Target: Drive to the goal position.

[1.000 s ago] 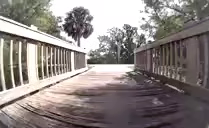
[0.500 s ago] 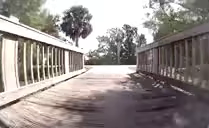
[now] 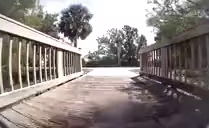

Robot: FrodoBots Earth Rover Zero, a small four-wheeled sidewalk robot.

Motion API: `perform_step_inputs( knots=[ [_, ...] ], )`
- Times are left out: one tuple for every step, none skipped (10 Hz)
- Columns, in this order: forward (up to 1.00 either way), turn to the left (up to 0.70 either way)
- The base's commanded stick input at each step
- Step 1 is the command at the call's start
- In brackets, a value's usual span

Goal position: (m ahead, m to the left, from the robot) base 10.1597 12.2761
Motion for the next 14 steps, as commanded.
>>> perform_step_inputs(
  knots=[
    [0.85,0.0],
    [0.85,0.0],
    [0.85,0.0],
    [0.85,0.0],
    [0.85,0.0],
    [0.85,0.0],
    [0.85,0.0],
    [0.85,0.0],
    [0.85,0.0],
    [0.85,0.0],
    [0.85,0.0],
    [0.85,0.0],
    [0.85,0.0],
    [0.85,0.0]
  ],
)
